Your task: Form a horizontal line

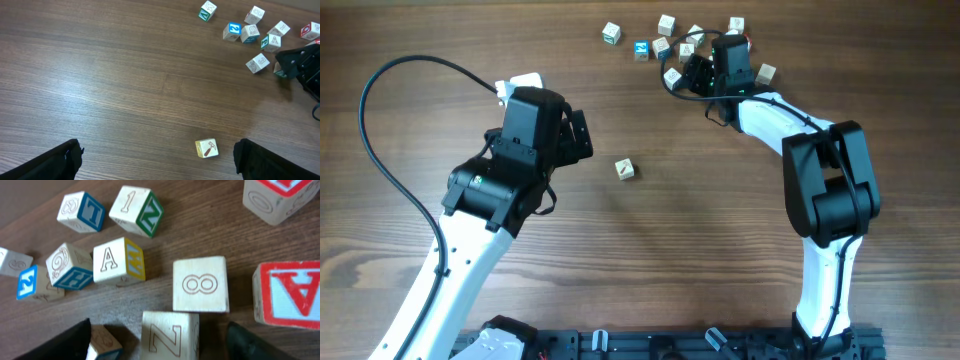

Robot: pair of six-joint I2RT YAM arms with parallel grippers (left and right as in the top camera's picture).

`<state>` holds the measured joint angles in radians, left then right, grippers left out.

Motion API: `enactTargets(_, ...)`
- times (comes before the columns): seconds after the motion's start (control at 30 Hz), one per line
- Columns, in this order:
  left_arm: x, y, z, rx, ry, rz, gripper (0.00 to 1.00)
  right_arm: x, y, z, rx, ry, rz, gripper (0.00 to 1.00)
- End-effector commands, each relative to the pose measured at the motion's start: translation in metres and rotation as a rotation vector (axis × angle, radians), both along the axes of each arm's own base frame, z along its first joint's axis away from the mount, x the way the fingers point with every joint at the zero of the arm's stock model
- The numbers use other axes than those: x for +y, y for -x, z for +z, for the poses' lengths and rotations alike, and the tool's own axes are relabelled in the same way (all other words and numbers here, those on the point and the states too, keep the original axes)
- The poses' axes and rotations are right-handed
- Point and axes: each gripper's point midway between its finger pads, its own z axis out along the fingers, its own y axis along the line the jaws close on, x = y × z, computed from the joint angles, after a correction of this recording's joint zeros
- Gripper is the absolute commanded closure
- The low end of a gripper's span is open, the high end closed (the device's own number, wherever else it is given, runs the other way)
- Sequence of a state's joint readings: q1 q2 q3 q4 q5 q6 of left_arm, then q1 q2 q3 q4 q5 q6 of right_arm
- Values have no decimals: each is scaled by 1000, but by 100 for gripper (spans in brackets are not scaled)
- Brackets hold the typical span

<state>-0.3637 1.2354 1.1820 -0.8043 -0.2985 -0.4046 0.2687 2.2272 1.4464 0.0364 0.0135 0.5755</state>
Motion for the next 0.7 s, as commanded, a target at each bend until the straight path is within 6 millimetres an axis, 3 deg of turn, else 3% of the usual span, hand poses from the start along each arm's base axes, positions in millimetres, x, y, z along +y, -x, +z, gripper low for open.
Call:
enactTargets(0.0, 2, -1, 3, -10, -6, 2, 0, -2, -2, -18, 24, 1, -35, 25)
enactTargets(0.07, 2, -1, 3, -10, -6, 2, 0, -2, 2, -35, 56, 5, -29, 29)
enactTargets(0.13, 2, -1, 3, -10, -6, 2, 0, -3, 6, -43, 78, 17, -25, 39)
enactTargets(0.2, 2, -1, 3, -10, -6, 2, 0, -3, 7, -42, 82, 40, 0, 57)
enactTargets(0.27, 2, -1, 3, -9, -6, 2, 0, -4, 7, -27, 84, 76, 37, 70)
enactTargets(0.4, 2, -1, 3, -9, -6, 2, 0, -5, 12, 32, 40, 166, 138, 77)
enactTargets(0.53, 2, 0, 3, -9, -6, 2, 0, 5, 66, 68, 163, 138, 303, 82)
enactTargets(0.6, 3, 0, 2, -4, -8, 2, 0, 21, 98, 73, 248, 63, 414, 82)
enactTargets(0.67, 4, 4, -1, 14, -15, 2, 0, 38, 136, 64, 381, -24, 493, 82)
